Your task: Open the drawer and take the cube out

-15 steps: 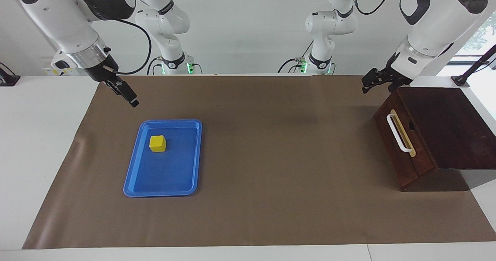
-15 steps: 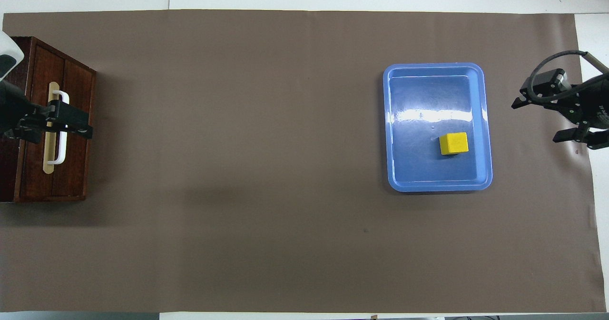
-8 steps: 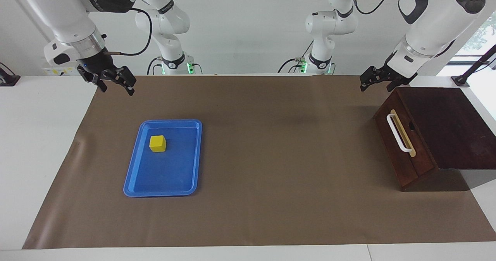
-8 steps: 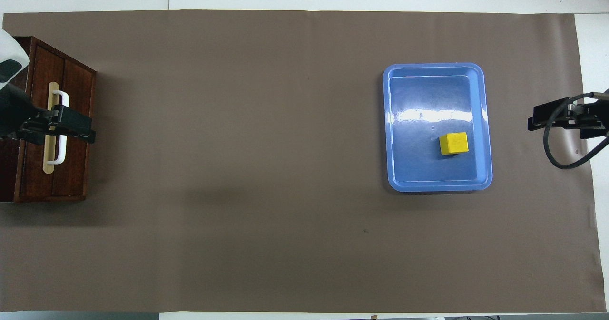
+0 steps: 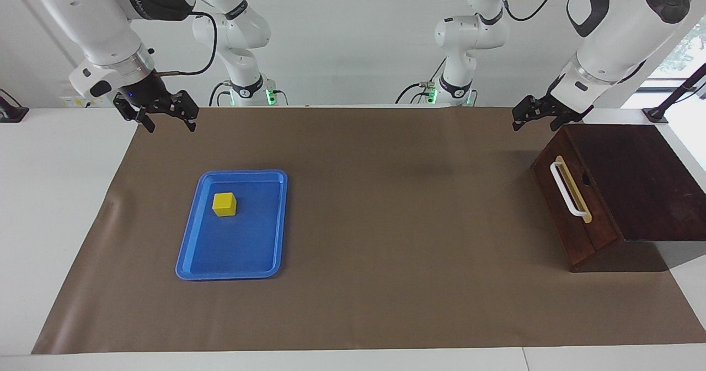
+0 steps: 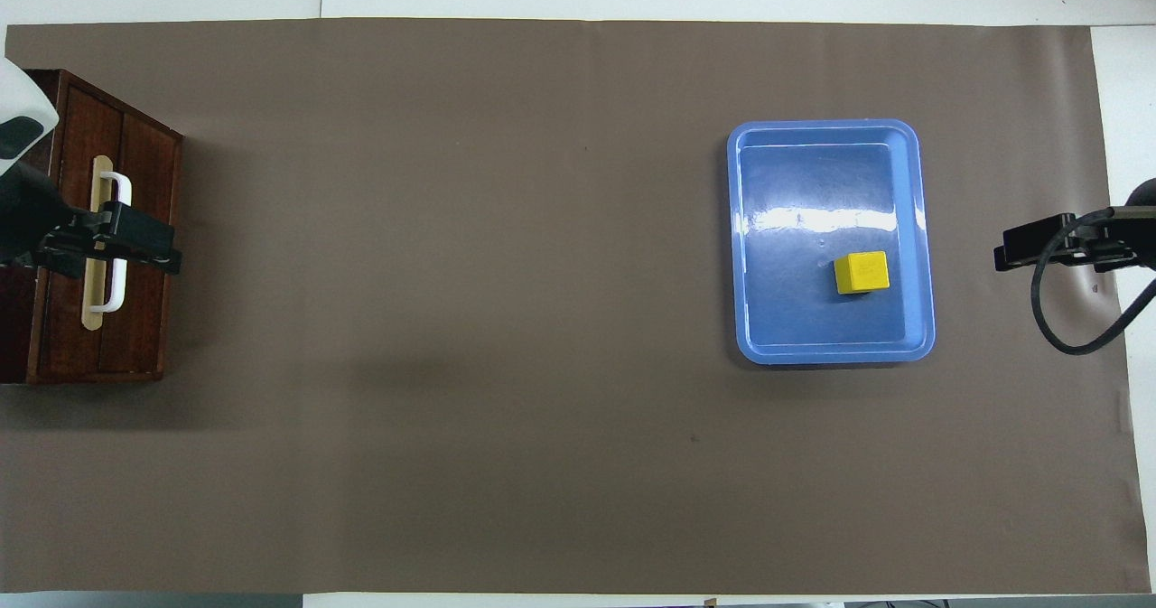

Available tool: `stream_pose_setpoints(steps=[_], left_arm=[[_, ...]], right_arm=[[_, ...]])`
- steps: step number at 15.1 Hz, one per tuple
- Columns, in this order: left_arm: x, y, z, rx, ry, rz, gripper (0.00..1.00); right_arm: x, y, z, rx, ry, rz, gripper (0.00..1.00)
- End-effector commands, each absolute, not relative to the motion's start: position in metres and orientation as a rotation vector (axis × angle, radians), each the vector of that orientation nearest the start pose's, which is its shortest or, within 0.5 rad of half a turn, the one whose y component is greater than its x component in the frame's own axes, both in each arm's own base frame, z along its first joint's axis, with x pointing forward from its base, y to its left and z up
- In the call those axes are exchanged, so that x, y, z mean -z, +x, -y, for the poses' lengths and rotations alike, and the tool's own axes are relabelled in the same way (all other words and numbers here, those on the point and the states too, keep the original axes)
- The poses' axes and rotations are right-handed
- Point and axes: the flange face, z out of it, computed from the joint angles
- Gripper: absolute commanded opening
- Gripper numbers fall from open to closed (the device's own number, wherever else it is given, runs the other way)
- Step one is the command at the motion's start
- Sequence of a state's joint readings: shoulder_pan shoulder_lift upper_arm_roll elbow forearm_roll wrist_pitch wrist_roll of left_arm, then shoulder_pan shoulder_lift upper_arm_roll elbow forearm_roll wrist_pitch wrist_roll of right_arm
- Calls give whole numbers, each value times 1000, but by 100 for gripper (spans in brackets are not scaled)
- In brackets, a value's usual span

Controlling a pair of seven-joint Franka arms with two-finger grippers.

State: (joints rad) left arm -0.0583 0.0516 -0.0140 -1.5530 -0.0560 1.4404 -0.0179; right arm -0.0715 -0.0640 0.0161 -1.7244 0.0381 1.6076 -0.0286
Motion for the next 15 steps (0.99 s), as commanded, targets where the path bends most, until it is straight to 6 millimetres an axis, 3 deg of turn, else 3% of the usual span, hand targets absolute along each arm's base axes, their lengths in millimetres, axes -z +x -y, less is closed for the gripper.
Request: stream_pose_setpoints(steps=[1, 15], left_arm=[[-596, 546, 41, -240, -3178, -105, 100], [-596, 546, 41, -237, -3179, -103, 100]], right_arm=[[-588, 526, 27, -110, -3148, 29, 100], [-589, 526, 27, -110, -3149, 30, 100]])
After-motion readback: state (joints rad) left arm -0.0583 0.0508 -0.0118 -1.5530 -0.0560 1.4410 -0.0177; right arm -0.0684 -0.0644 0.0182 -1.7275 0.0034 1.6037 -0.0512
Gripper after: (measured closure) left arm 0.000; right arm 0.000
